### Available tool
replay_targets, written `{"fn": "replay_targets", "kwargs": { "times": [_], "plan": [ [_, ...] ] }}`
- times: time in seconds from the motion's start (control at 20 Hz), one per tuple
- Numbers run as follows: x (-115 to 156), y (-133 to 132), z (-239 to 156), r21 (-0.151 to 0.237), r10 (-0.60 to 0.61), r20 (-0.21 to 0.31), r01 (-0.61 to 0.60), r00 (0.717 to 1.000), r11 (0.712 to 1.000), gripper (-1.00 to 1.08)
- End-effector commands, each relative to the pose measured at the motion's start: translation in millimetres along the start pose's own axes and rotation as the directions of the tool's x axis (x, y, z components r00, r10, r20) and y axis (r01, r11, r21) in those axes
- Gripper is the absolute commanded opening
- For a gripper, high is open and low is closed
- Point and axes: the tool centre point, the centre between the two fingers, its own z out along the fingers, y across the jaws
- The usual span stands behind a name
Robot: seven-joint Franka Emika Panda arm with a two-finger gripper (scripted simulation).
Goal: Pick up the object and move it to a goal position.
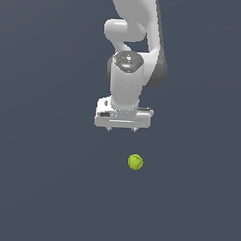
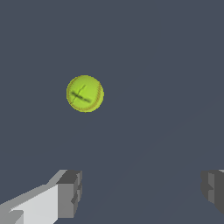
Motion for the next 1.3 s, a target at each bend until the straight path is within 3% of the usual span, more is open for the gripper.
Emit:
{"fn": "replay_targets", "kwargs": {
  "times": [0.0,0.55,1.25],
  "plan": [
    [0.0,0.0,0.0,0.0,0.0,0.0,0.0,1.0,1.0,1.0],
    [-2.3,-24.1,8.6,-0.015,-0.081,0.004,0.081,0.997,0.997,1.0],
    [31.5,-38.6,32.3,-0.001,0.049,0.001,-0.049,0.999,0.999,1.0]
  ]
}}
